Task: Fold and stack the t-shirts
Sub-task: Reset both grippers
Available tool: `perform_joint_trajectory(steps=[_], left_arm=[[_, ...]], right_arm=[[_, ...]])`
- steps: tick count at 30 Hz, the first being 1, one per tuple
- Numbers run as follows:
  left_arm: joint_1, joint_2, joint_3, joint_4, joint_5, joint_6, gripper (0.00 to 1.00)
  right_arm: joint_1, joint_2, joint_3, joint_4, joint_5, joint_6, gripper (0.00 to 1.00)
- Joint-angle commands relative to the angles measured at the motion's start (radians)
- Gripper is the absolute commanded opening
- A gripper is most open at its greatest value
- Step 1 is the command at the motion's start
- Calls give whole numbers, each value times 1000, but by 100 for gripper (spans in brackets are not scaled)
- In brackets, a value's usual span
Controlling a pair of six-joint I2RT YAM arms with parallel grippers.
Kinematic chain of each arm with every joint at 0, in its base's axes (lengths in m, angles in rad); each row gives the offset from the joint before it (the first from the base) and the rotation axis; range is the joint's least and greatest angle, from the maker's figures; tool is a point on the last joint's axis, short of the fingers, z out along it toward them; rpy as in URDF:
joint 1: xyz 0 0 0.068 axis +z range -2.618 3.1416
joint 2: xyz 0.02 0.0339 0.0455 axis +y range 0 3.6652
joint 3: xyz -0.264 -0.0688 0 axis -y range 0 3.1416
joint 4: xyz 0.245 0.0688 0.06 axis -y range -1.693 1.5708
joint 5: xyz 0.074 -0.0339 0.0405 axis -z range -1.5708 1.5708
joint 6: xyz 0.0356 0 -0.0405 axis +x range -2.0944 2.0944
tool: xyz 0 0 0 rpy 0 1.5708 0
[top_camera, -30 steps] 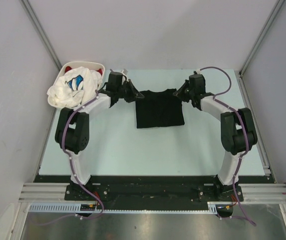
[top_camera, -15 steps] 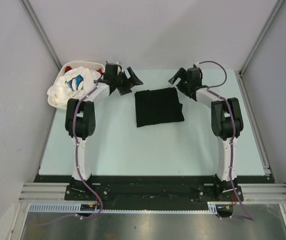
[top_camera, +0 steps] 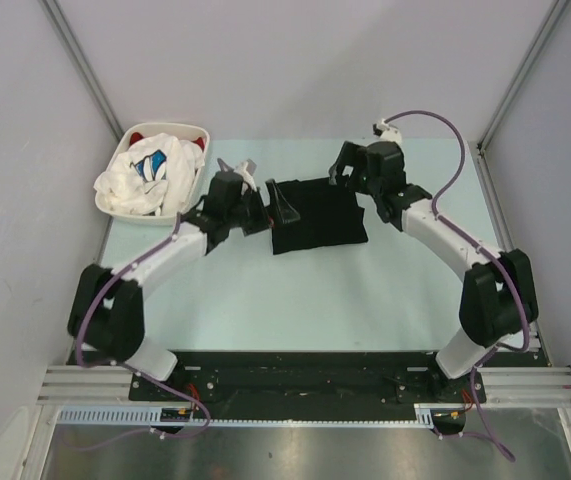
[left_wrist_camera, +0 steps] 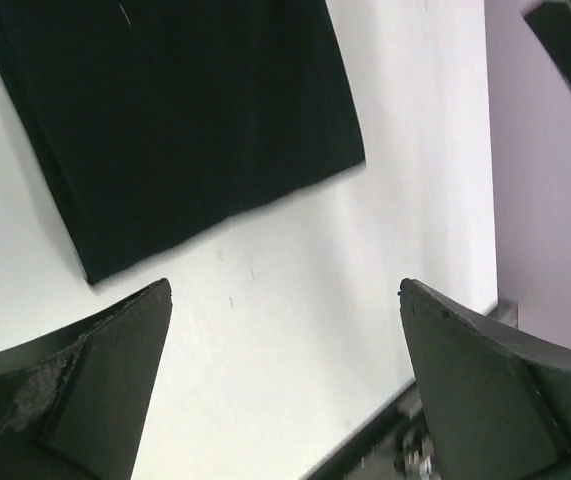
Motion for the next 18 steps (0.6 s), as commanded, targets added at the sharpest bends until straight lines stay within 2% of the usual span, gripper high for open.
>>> perform_joint_trajectory(steps=[1, 5, 6, 11, 15, 18], left_arm=[[-89, -211, -249, 96, -65, -46, 100], [-231, -398, -442, 135, -153, -107, 100], [-256, -475, -503, 126, -206, -139, 100], [-400, -733, -608, 11, -387, -171, 100], [-420, -923, -665, -139, -458, -168, 100], [-419, -1052, -694, -215, -475, -170, 100]], right_arm=[[76, -134, -159, -148, 95, -101, 100], [197, -306, -300, -158, 184, -91, 100], [250, -343, -311, -195, 259, -78, 100], [435, -513, -371, -290, 429, -55, 100], [583, -593, -408, -390, 603, -3, 100], [665, -643, -428, -465, 669, 26, 100]])
